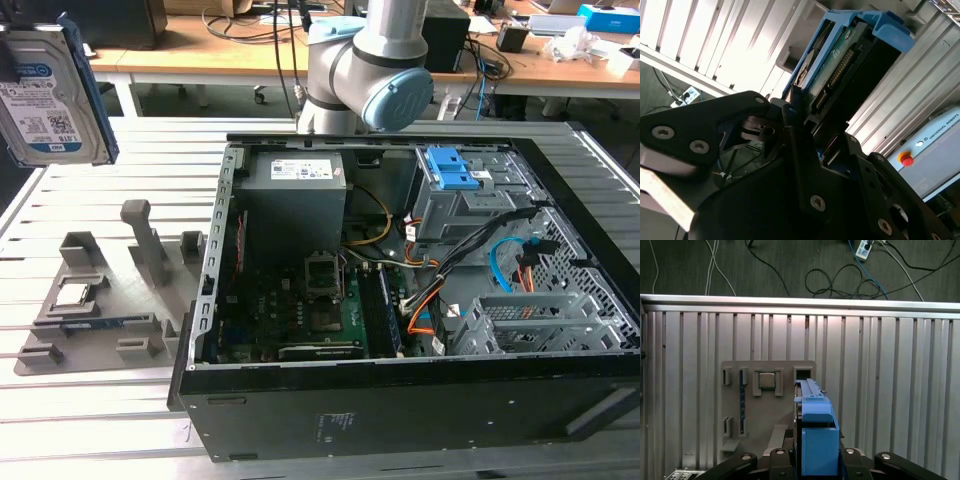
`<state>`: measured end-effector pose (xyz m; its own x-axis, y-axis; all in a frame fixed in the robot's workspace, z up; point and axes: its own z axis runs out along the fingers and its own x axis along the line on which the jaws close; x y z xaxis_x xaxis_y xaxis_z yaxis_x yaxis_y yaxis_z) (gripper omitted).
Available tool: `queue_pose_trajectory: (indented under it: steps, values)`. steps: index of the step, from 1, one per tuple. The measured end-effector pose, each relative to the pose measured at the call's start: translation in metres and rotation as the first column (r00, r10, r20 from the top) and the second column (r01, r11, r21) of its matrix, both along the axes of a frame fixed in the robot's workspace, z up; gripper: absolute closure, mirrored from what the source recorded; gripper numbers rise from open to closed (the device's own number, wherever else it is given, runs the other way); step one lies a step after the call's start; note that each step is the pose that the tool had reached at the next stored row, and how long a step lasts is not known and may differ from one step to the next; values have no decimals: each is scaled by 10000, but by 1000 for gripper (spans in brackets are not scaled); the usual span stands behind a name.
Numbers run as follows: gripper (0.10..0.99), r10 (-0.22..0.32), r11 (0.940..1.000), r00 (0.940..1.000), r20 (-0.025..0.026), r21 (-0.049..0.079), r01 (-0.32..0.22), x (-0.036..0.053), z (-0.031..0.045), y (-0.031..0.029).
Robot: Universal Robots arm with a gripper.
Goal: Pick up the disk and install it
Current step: 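Pick up the disk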
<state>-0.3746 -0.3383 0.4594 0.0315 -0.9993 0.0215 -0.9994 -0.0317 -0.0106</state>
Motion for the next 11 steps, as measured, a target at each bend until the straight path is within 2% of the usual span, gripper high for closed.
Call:
queue_pose_trajectory:
  steps: [6,11]
  values:
    - [722,1,10000,10000,-1,0,-1,0,89,0]
    - [722,0,10000,10000,-2,0,0,0,208,0]
